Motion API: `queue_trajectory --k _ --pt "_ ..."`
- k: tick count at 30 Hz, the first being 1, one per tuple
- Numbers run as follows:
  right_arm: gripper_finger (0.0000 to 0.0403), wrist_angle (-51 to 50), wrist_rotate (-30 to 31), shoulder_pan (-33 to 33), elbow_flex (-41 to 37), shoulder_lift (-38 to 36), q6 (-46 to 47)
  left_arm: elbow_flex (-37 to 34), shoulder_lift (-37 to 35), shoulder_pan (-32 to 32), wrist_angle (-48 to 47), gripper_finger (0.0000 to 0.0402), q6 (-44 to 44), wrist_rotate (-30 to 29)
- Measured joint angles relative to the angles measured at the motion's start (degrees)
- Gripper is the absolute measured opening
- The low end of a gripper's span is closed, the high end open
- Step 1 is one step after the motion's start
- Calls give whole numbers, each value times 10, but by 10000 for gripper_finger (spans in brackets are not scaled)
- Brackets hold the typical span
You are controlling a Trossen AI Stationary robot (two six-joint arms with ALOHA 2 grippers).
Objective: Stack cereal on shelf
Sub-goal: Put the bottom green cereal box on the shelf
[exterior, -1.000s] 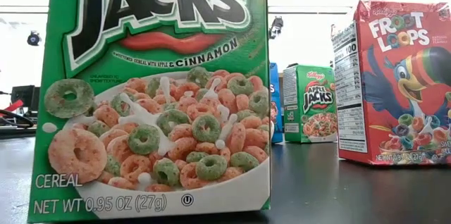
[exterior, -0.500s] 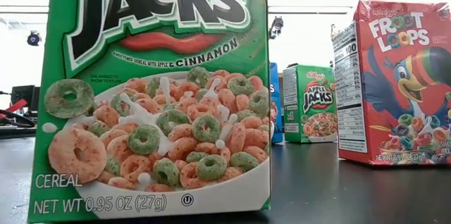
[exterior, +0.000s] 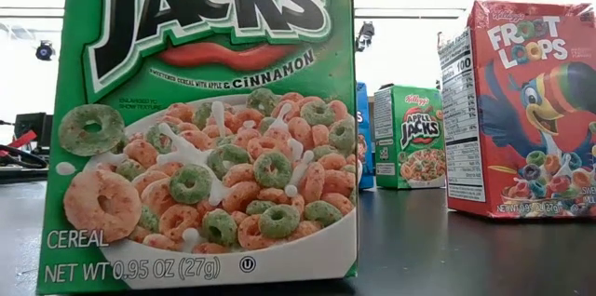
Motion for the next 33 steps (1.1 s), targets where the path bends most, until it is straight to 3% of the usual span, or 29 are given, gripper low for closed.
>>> queue_trajectory --k 3,11,19,23,30,33 --pt "12 28 -1 11 -36 -3 -12 60 47 -5 -97 0 -9 0" --pt "12 38 -4 13 -55 -9 -37 180 150 -6 -238 0 -35 32" --pt "12 61 -4 14 -76 -14 -29 273 201 -44 -254 9 6 67" --pt "12 86 -4 14 -87 -17 -31 296 241 -92 -253 51 9 66" --pt "12 146 2 14 -88 -13 -34 327 306 -154 -253 168 -13 67" --pt "12 162 2 14 -88 -12 -18 354 323 -163 -254 210 -8 36"
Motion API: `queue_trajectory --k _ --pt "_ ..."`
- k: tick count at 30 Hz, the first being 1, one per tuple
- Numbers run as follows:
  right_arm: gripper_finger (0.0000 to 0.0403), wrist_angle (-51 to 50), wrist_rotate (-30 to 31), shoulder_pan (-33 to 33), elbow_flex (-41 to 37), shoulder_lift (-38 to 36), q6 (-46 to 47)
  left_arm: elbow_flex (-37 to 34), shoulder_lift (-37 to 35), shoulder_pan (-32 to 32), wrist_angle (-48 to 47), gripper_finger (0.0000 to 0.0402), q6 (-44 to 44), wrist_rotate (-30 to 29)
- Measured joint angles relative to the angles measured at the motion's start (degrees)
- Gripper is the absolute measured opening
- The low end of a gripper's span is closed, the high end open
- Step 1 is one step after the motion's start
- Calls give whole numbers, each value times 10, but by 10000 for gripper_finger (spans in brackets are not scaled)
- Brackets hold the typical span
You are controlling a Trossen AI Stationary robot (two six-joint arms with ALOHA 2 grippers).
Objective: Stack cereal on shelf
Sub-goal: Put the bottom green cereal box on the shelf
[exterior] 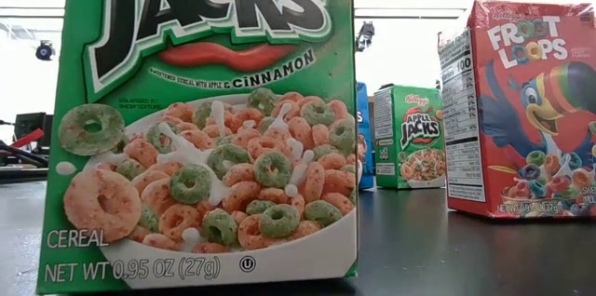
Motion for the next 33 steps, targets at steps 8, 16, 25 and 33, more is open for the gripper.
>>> queue_trajectory --k 8,16,25,33 --pt "12 -9 0 0 -1 0 14 10 56 -22 5 272 21 -63" --pt "12 -7 0 0 -1 0 16 10 76 -17 -12 279 6 -124" --pt "12 -11 1 0 -1 0 19 9 78 -34 4 279 -4 -137" --pt "12 -11 14 0 -1 0 19 8 81 -36 7 279 -32 -158"
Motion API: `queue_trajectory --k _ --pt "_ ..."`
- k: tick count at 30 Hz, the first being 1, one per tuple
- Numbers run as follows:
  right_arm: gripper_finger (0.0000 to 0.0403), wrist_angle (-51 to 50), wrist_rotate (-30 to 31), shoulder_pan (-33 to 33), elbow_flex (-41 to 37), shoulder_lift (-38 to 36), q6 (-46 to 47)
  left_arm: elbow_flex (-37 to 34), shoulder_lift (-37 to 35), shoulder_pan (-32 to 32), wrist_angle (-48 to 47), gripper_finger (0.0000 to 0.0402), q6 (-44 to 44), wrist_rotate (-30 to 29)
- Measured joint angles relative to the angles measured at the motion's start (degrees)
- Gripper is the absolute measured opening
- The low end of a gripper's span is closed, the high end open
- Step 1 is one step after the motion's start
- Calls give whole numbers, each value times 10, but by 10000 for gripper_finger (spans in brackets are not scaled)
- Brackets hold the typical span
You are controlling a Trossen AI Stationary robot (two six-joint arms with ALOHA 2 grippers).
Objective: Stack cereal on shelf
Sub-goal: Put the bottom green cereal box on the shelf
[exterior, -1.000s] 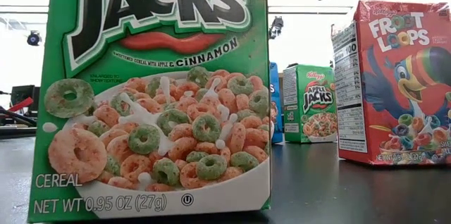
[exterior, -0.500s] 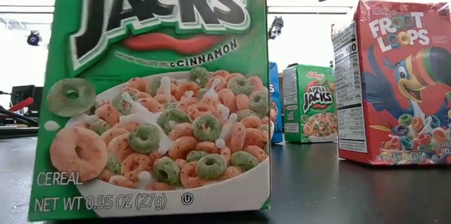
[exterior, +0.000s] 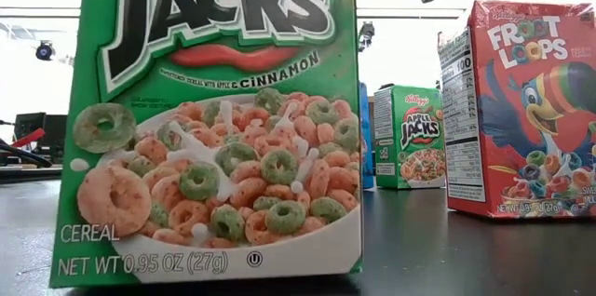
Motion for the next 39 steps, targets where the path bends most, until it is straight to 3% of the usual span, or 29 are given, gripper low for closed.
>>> queue_trajectory --k 12,31,39 --pt "12 -13 0 0 0 0 4 -15 11 -3 42 279 -13 16" --pt "12 -13 1 0 0 0 4 6 11 6 17 280 3 48" --pt "12 -13 0 0 0 3 7 5 16 9 21 312 6 53"
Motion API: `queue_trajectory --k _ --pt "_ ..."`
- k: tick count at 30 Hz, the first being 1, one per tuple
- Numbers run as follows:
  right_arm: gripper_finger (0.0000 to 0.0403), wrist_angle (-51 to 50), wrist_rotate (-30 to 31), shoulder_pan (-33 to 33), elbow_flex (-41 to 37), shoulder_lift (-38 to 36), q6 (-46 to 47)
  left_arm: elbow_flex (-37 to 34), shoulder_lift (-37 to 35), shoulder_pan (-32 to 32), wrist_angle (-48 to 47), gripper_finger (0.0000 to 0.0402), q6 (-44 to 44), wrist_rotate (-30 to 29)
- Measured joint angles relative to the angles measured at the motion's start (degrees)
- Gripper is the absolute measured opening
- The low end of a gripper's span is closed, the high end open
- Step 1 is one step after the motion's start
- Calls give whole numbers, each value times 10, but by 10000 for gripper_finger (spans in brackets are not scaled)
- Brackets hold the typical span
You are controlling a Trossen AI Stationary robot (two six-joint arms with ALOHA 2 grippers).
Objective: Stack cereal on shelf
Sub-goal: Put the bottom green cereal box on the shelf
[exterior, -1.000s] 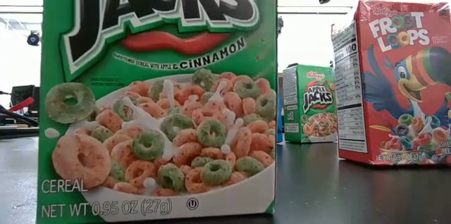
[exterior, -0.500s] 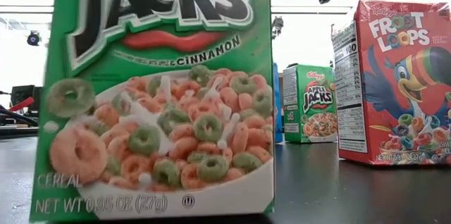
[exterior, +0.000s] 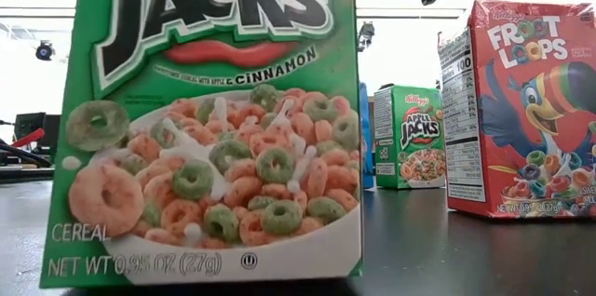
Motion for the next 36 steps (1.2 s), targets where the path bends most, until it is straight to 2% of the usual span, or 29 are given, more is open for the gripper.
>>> queue_trajectory --k 6,12,23,31,33,36 --pt "12 0 0 0 0 1 -1 -18 0 4 22 327 14 -5" --pt "12 0 -1 0 0 1 -3 -39 0 8 55 313 21 -17" --pt "12 -14 -2 0 0 0 -7 -39 -22 15 29 226 24 -45" --pt "12 -13 -2 0 0 0 -3 36 -85 51 -66 164 194 -118" --pt "12 -14 -2 0 0 0 3 46 -104 69 -75 152 210 -107" --pt "12 -24 -2 0 0 0 13 46 -122 83 -73 143 183 -74"
